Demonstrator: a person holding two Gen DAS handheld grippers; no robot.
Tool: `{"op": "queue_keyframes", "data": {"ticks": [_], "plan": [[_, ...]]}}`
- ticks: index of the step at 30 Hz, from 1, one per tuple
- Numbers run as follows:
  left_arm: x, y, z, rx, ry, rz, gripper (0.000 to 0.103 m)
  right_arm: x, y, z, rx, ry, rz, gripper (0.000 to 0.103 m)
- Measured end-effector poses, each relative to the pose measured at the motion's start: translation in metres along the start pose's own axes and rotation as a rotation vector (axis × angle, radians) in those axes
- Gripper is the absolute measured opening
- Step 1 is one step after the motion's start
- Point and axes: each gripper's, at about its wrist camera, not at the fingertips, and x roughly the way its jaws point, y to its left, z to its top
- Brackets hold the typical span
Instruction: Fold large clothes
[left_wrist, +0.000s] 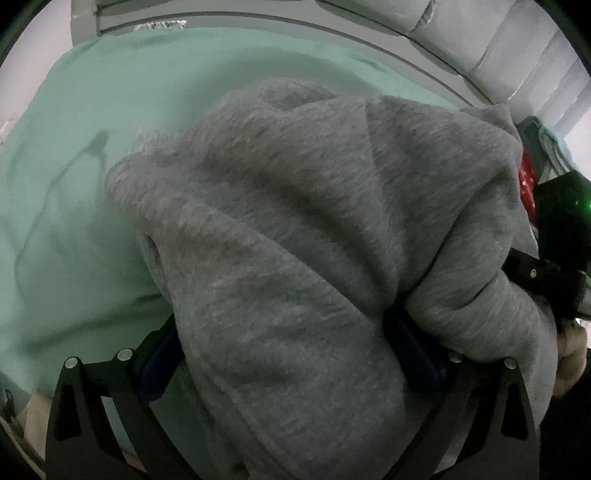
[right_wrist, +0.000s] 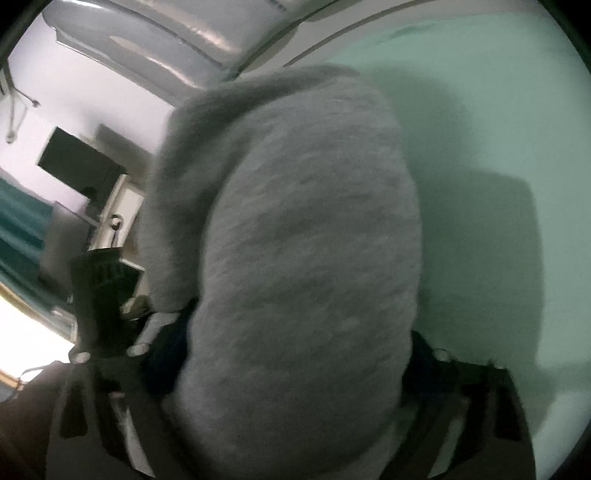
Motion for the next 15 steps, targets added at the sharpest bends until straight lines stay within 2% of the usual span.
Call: {"op": "queue_keyframes", "data": {"ticks": [2,4,7,10,15], "plan": [[0.0,-0.01,0.002,-0.01,-0.011,-0.003,0.098,-0.002,0.001,0.0,-0.009,-0.002,-0.006,0.085],[-0.003,-0.016,0.001,-0.02,-0.02,-0.025,0.083,-0.004,0.002,0.0,-0.016,-0.011,-0.015,0.081],[-0.008,-0.022,-0.002,-0.035,-0.028,-0.019,0.07,-0.009,0.002,-0.003,-0.013,-0.028,-0.022,0.075],[-0.012,-0.024,-0.006,-0.054,-0.038,-0.016,0.064,-0.009,0.009,-0.006,-0.014,-0.042,-0.034,0.072],[-0.013,-0.022,-0.005,-0.056,-0.011,-0.01,0.065,-0.009,0.012,-0.007,-0.005,-0.041,-0.028,0.072]]}}
